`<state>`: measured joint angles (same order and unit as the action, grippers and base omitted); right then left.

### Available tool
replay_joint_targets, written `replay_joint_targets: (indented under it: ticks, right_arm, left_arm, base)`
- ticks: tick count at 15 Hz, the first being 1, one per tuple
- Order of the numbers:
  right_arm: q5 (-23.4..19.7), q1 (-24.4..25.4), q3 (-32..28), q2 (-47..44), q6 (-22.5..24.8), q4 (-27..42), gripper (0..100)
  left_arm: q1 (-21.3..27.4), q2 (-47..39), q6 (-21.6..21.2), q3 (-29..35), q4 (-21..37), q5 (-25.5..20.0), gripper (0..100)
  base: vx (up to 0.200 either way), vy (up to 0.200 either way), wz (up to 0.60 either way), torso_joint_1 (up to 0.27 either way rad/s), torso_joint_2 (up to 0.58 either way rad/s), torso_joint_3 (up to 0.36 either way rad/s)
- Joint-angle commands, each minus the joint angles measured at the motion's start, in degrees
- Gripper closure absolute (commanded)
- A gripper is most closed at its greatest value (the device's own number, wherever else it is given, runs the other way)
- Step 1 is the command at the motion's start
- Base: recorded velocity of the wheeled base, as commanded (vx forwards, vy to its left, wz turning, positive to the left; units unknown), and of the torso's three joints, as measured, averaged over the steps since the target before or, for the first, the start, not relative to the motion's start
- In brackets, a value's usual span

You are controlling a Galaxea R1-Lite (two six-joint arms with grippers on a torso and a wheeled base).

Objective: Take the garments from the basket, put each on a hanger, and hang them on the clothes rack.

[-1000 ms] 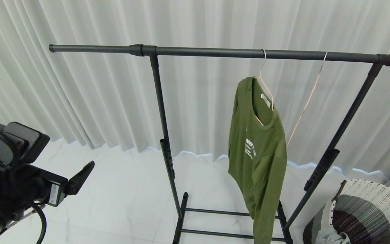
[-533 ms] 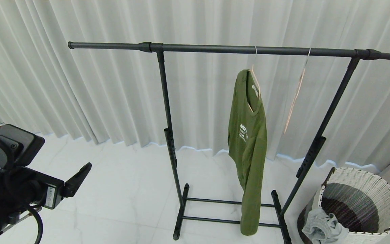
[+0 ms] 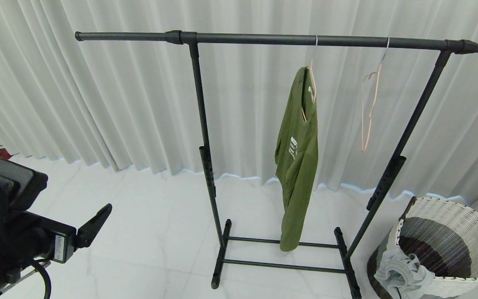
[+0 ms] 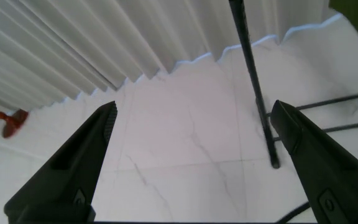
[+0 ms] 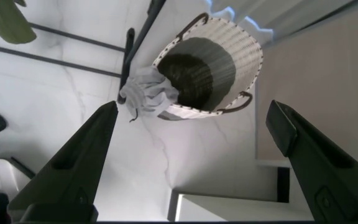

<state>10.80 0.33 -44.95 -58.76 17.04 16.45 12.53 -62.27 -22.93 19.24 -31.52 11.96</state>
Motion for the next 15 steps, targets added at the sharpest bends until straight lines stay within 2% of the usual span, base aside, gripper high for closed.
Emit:
replay_joint_targets:
  ticks: [1,4,6,7,9,10,15]
  right_arm:
    - [0.01,-0.15,0.03,-0.66,0.1,-0.01,0]
    - [0.01,-0.15,0.74,-0.66,0.89,-0.01,0]
    - [0.01,-0.15,0.83,-0.57,1.24,-0.01,0]
    - [0.01,-0.15,0.83,-0.66,1.33,-0.01,0]
    - [0.19,-0.15,0.91,-0.66,1.33,-0.01,0]
    - [0.19,-0.15,0.91,-0.66,1.33,-0.01,0]
    - [0.36,-0.15,1.97,-0.3,2.12,-0.36,0]
  left_arm:
    - [-0.05,-1.45,4.3,2.91,-0.03,0.08,0]
    - [0.12,-2.51,5.26,3.53,-0.03,0.08,0]
    - [2.76,-2.51,5.09,3.09,-0.03,0.26,0]
    - [4.26,-2.51,4.21,2.38,-0.03,0.35,0]
    - [7.6,-1.98,-0.36,0.54,-0.03,0.43,0]
    - [8.21,-2.07,-0.8,0.36,-0.03,0.52,0]
    - [8.21,-2.24,-0.71,0.54,-0.03,0.52,0]
  base:
    - [0.0,0.0,0.0,-0.217,0.5,0.276]
    - [0.0,0.0,0.0,-0.214,0.5,0.279]
    - [0.0,0.0,0.0,-0.202,0.49,0.288]
    - [0.0,0.0,0.0,-0.193,0.48,0.281]
    - [0.0,0.0,0.0,-0.185,0.47,0.286]
    - [0.0,0.0,0.0,-0.183,0.47,0.3]
    - [0.0,0.0,0.0,-0.16,0.46,0.3]
